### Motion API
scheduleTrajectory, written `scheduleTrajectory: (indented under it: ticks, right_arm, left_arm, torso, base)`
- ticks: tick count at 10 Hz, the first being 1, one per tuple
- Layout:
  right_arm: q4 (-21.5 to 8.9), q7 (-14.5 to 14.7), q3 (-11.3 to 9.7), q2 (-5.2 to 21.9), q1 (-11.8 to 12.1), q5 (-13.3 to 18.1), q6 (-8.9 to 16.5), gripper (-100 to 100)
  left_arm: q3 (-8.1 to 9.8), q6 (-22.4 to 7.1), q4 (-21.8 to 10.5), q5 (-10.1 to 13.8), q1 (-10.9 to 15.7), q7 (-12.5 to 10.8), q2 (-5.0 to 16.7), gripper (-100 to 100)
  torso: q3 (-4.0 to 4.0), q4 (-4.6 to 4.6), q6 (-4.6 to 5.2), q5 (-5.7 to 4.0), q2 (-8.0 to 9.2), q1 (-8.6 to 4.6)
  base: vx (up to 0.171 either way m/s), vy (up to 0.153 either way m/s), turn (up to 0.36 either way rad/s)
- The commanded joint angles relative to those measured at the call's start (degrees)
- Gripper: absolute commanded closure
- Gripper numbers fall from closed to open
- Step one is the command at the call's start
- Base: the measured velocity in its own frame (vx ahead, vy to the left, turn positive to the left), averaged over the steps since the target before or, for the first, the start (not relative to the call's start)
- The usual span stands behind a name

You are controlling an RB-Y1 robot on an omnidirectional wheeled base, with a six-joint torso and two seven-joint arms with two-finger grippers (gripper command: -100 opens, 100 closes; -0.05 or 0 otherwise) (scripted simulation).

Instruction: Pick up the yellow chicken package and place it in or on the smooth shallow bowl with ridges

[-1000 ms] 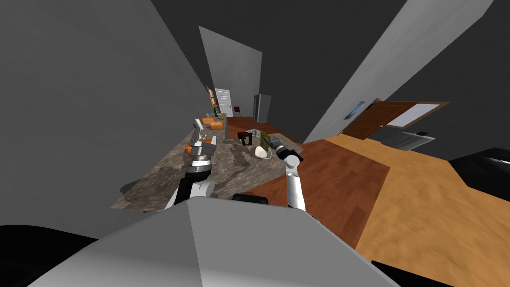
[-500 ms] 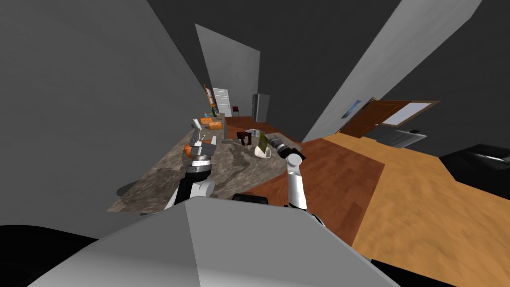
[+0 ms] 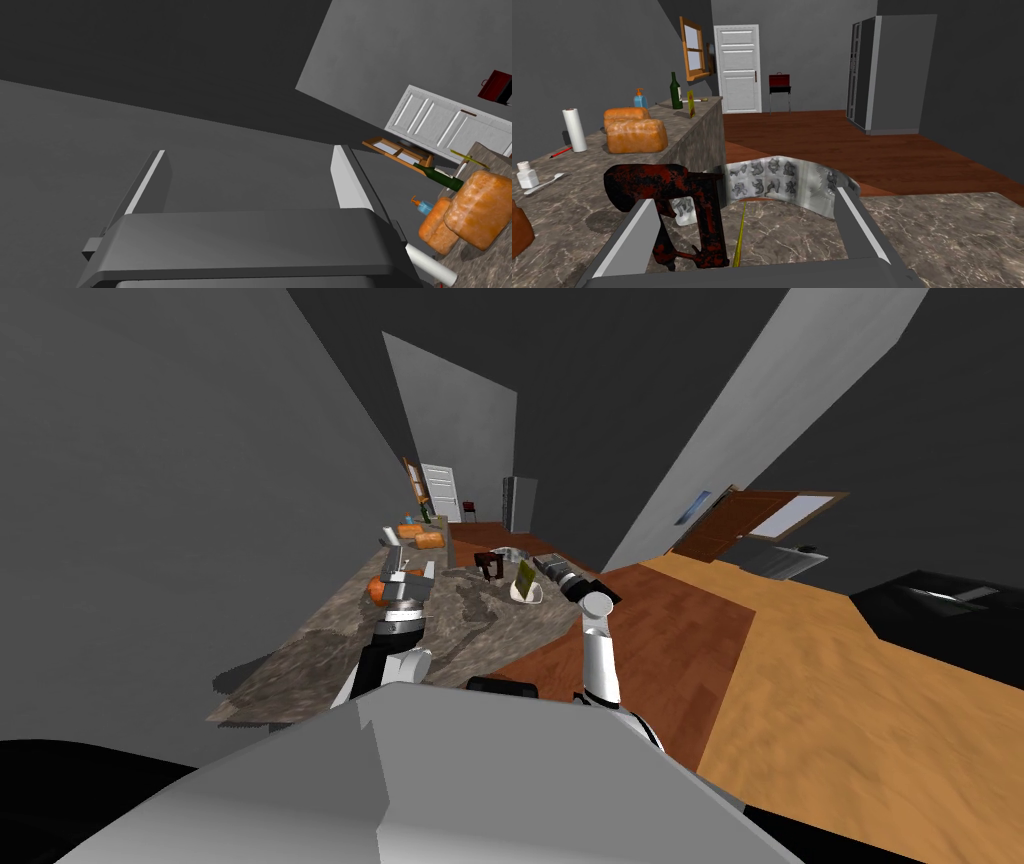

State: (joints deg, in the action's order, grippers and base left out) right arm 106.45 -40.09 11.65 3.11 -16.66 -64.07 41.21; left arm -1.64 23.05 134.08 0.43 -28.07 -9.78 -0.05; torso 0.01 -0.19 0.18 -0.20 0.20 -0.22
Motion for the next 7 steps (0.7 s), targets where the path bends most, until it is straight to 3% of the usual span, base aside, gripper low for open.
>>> scheduleTrajectory:
  ticks: [1, 7]
  right_arm:
    - [0.02, 0.03, 0.02, 0.04, 0.00, -0.04, 0.02, -100]
    - [0.02, 0.03, 0.02, 0.04, 0.00, -0.04, 0.02, -100]
  left_arm:
    - [0.00, 0.00, 0.00, 0.00, 0.00, 0.00, 0.00, 0]
    - [0.00, 0.00, 0.00, 0.00, 0.00, 0.00, 0.00, 0]
  torso:
    - [0.00, 0.00, 0.00, 0.00, 0.00, 0.00]
    - [0.00, 0.00, 0.00, 0.00, 0.00, 0.02]
  base:
    - [0.005, -0.007, 0.020]
    - [0.000, 0.000, -0.001]
